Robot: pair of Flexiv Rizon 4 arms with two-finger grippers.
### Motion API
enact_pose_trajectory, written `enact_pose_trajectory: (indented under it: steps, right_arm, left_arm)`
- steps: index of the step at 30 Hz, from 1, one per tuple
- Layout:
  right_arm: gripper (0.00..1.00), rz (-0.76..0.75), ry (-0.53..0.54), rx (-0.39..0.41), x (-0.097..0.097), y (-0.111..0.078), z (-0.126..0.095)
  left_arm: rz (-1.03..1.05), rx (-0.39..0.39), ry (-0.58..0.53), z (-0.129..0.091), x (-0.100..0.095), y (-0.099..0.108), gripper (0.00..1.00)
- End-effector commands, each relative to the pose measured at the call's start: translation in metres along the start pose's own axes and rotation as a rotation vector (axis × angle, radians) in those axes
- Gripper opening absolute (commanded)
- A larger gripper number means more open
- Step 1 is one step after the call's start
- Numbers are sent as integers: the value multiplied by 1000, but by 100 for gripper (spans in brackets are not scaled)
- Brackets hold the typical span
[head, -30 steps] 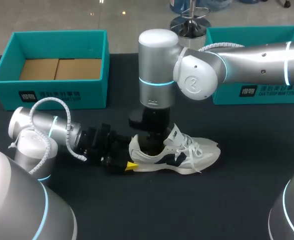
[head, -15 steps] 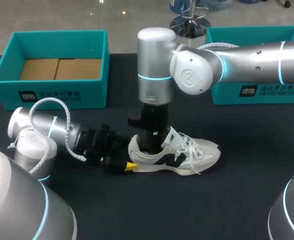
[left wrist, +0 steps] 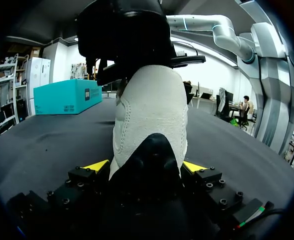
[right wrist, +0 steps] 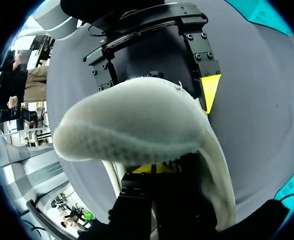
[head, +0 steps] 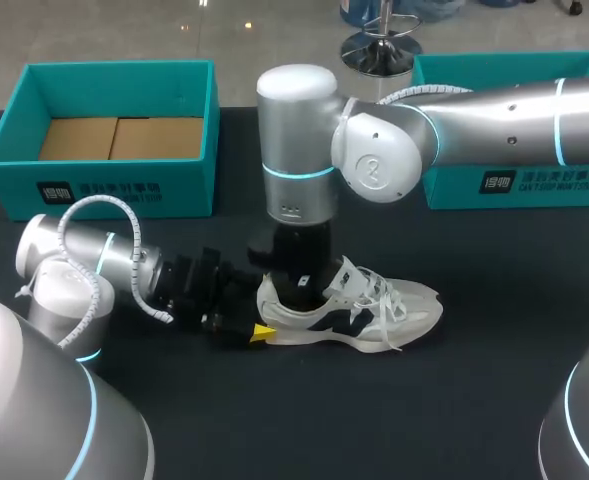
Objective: Take the shoe out of the shoebox, open the shoe tongue, remove and reinsert the insole, then place the shoe into the shoebox
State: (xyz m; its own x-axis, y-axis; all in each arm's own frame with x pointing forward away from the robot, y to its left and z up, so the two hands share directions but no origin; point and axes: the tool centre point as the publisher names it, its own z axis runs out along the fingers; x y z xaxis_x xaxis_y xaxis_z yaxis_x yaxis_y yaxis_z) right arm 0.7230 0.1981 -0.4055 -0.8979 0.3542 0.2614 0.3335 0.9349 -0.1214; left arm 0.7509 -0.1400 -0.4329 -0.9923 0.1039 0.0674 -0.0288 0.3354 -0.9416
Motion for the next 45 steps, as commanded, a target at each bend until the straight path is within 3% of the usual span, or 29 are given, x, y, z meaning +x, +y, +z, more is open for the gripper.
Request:
enact_pose_trajectory:
  steps: [1,10,28,34,45]
  right_arm:
    - [0,8,-27,-14,10,-1,23]
    - [0,18,-95,24,11,-6,-25]
    - [0,61,-205,6,2,-24,-71]
    - [0,58,-214,-2,-3,-20,-74]
    - [0,45,-190,-30,-20,-13,-46]
  left_arm:
    - [-2,-1,-3,4,-2,2,0]
    - [-2,-1,-3,4,-2,2,0]
    - [-2,-1,-3,4,-2,2,0]
    - [-2,-1,-3,4,-2,2,0]
    - [-2,-1,-3,4,-2,2,0]
